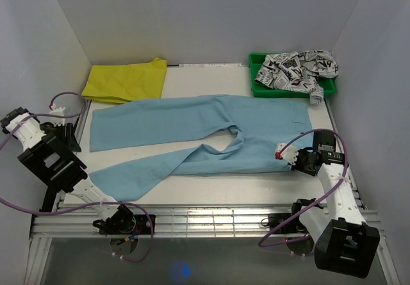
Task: Fold and stack the trousers
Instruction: Flatten the trousers out
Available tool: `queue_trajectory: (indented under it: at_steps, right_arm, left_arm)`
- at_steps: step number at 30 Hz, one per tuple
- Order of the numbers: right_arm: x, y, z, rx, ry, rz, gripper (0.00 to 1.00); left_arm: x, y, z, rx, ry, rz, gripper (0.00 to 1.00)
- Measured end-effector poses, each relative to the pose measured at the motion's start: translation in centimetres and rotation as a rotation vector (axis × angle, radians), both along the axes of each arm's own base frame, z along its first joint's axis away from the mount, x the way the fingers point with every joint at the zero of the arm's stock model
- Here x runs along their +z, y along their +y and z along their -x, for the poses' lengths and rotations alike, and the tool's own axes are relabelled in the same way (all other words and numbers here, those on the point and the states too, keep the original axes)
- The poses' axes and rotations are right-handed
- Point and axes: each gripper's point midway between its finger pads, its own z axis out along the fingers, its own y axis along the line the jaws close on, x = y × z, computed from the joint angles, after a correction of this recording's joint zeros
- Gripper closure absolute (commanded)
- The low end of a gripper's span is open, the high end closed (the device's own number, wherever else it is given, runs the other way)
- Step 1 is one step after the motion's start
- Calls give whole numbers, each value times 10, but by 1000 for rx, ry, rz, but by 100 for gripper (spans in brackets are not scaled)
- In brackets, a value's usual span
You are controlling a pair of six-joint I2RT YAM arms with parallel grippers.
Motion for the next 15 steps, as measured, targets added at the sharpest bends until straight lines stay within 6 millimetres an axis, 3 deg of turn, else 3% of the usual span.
queue_trajectory:
  at_steps: [2,6,9,15]
  right_arm:
    - [-2,4,1,14,19,2,92]
    - [-6,14,1,48,59,9,92]
    - [-6,20,-2,59,90,16,92]
    - [-3,29,-17,29,143,6,92]
  left_arm:
    - [0,-14,19,-76,-15,-32,45]
    - [2,-58,83,-286,-16,-147,45]
    - [-7,-89,127,-468,-5,-234,45]
    - [-40,-120,171,-705,31,-263,44]
